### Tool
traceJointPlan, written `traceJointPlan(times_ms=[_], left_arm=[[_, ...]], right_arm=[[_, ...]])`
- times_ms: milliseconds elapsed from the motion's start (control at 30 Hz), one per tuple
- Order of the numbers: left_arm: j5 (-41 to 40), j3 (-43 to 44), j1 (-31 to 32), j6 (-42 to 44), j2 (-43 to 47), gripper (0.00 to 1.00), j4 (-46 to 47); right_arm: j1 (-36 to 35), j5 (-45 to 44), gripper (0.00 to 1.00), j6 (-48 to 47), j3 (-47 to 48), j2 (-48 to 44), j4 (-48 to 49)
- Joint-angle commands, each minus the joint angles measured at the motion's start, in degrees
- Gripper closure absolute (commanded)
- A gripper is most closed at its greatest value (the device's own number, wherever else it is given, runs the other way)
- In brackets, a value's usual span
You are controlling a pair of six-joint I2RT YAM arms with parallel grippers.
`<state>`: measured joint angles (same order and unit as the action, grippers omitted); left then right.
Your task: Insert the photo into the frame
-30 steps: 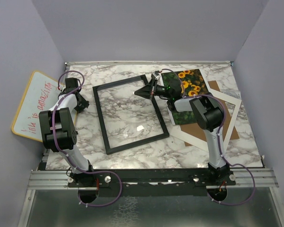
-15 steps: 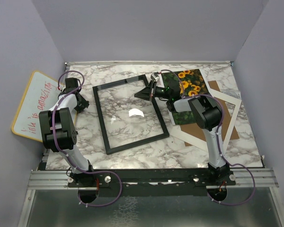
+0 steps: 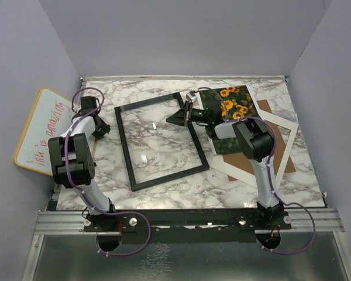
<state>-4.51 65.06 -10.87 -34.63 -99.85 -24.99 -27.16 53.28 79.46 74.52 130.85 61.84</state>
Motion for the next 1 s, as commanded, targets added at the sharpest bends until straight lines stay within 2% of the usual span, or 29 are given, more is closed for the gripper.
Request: traceJointPlan(times_ms=[0,267,967], left_arm=[[0.9,0.7,-0.4,-0.4,1.2,0.7,-0.1],[0.8,0.6,-0.4,-0.4,1.2,0.7,-0.1],[1.0,0.1,-0.4,-0.3,1.8,0.7,0.4]], right_arm=[[-0.4,0.3,0.87,-6.2,0.3,0.3,-6.1],[-0.2,-0.9,0.81,-14.1,0.2,-2.4,-14.8],[0.4,-1.2,0.81,-20.8,4.2,-2.9,-24.7]])
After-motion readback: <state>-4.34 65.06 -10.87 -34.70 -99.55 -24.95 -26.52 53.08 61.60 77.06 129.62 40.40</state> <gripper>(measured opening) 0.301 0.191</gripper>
